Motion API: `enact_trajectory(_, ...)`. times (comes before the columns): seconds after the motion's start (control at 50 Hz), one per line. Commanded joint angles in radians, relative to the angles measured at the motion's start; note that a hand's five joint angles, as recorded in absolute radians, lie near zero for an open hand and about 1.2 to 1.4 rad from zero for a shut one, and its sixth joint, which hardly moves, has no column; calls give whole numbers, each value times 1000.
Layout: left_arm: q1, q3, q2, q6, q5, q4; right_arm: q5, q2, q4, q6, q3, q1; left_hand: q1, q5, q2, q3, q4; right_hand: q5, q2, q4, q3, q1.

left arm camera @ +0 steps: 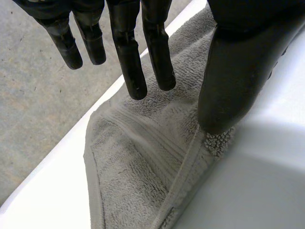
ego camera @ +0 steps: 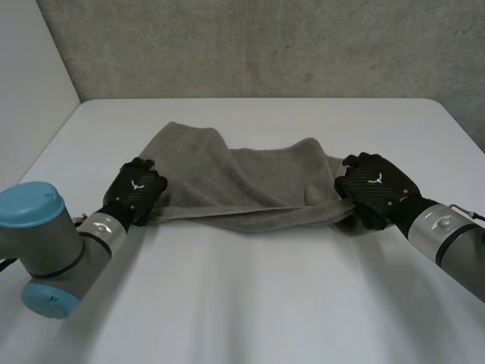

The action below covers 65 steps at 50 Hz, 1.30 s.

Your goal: Fold the towel.

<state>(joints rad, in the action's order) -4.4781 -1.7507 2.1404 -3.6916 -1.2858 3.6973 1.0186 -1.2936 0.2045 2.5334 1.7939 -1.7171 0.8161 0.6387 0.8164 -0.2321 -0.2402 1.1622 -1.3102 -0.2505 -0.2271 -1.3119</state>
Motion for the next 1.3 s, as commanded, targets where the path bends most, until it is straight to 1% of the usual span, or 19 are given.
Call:
enact_trajectory(0.02, 0, 30, 38, 4, 3, -23, 35, 0, -1, 183, -31, 19, 5, 8, 5, 58, 66, 60, -86, 76, 53, -84)
enact_trajectory(0.04, 0, 27, 36, 5, 5, -34, 49, 5, -1, 235, -40, 21, 5, 8, 5, 58, 66, 60, -86, 76, 53, -84)
enact_trajectory(0.14, 0, 25, 35, 5, 10, -56, 67, 37, 1, 333, -73, 16, 5, 8, 5, 58, 66, 60, -86, 76, 53, -84)
enact_trajectory(0.26, -1, 31, 47, 5, 10, -60, 106, 62, -2, 357, -105, 13, 131, 134, 131, 58, 66, 60, -86, 76, 53, -84)
enact_trajectory(0.3, -1, 31, 49, 5, 10, -60, 144, 80, -2, 361, -117, 11, 158, 161, 157, 58, 66, 60, -86, 76, 53, -84)
enact_trajectory(0.4, -3, 31, 47, 7, 10, -62, 166, 92, -2, 372, -128, 13, 281, 284, 281, 58, 66, 60, -86, 76, 53, -84)
enact_trajectory(0.44, -6, 34, 38, 9, 8, -66, 166, 94, -2, 372, -128, 13, 579, 581, 578, 58, 66, 60, -86, 76, 53, -84)
enact_trajectory(0.56, -21, 37, 18, 41, 5, -69, 169, 86, -5, 370, -134, 21, 580, 583, 580, 58, 66, 60, -86, 76, 53, -84)
enact_trajectory(0.66, -36, 27, -42, 88, 10, -86, 156, 68, -14, 355, -131, 31, 580, 583, 580, 58, 66, 60, -86, 76, 53, -84)
enact_trajectory(0.7, -56, 7, -106, 108, 14, -109, 150, 59, -34, 346, -130, 34, 580, 583, 580, 58, 66, 60, -86, 76, 53, -84)
enact_trajectory(0.8, -76, -29, -181, 116, 19, -114, 112, 63, -103, 217, -128, 31, 580, 583, 580, 58, 66, 31, -58, 76, 53, -56)
enact_trajectory(0.82, -76, -29, -181, 116, 19, -114, 109, 71, -125, 143, -123, 31, 580, 583, 580, 58, 66, -239, 213, 76, 53, 214)
enact_trajectory(0.84, -81, -30, -192, 119, 17, -114, 113, 82, -141, 77, -117, 33, 580, 583, 580, 58, 66, -425, 398, 76, 53, 400)
enact_trajectory(0.86, -88, -30, -198, 121, 17, -114, 114, 82, -142, 76, -117, 33, 580, 583, 580, 58, 66, -427, 400, 76, 53, 402)
enact_trajectory(0.9, -101, -30, -201, 121, 17, -114, 117, 111, -210, 9, -120, 36, 580, 583, 580, 58, 66, -564, 537, 76, 53, 539)
enact_trajectory(0.92, -113, -30, -201, 121, 17, -112, 117, 111, -211, 8, -120, 36, 580, 583, 580, 58, 66, -565, 538, 76, 53, 540)
enact_trajectory(1.04, -135, -29, -197, 121, 17, -115, 101, 134, -356, 31, -157, 45, 580, 583, 580, 58, 66, -861, 834, 76, 53, 836)
enact_trajectory(1.16, -142, -29, -195, 121, 19, -115, 103, 117, -387, 108, -176, 57, 580, 583, 580, 58, 66, -896, 870, 76, 53, 872)
enact_trajectory(1.3, -142, -30, -198, 121, 19, -115, 103, 108, -398, 128, -177, 62, 580, 583, 580, 58, 66, -891, 864, 76, 53, 866)
